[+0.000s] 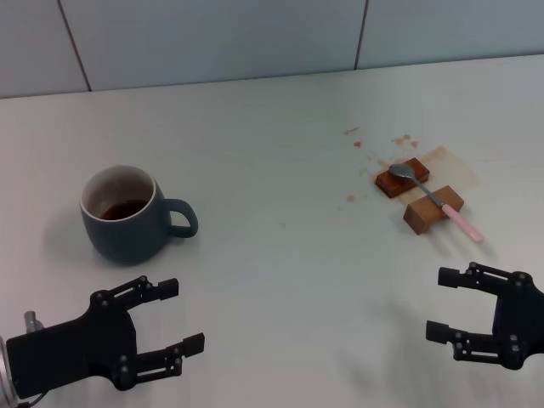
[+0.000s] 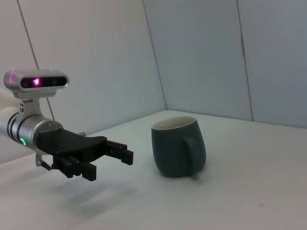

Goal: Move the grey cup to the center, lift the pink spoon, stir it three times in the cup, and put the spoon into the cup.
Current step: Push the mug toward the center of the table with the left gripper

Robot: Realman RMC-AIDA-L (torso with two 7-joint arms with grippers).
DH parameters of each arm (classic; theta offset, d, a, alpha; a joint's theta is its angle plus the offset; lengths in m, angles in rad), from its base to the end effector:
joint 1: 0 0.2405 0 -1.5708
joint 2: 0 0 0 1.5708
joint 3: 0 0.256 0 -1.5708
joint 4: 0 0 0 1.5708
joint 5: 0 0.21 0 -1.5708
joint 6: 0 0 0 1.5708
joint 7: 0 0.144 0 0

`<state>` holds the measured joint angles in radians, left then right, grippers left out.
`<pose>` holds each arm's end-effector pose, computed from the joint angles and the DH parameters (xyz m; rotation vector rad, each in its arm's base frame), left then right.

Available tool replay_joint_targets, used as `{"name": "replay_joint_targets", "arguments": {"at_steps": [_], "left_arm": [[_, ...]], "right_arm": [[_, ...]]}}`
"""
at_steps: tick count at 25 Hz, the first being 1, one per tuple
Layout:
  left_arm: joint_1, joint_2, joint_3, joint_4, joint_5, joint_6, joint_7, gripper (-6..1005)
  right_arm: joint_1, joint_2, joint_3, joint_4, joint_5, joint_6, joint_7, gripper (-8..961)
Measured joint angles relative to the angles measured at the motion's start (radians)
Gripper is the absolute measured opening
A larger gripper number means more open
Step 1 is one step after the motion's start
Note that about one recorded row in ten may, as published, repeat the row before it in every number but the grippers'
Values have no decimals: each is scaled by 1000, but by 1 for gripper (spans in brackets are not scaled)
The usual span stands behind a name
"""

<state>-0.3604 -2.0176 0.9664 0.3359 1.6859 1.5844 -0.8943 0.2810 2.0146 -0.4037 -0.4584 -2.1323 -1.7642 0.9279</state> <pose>-0.3069 0.2491 -0.0363 -2.7387 -0.4418 -0.8378 0.3466 0.2199 0.0146 -2.6090 0.5466 0.7877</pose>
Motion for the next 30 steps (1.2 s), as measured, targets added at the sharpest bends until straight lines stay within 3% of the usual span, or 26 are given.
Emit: {"name": "replay_joint_targets", "arguments": {"at_steps": [29,30], "left_arm": [[-4,-1,-1,14,3,-11,11,788],[-4,-1,-1,14,3,-12,11,748]], "right_arm": [[10,12,0,1,-12,7,7,806],[10,12,0,1,-12,5,7,807]]}}
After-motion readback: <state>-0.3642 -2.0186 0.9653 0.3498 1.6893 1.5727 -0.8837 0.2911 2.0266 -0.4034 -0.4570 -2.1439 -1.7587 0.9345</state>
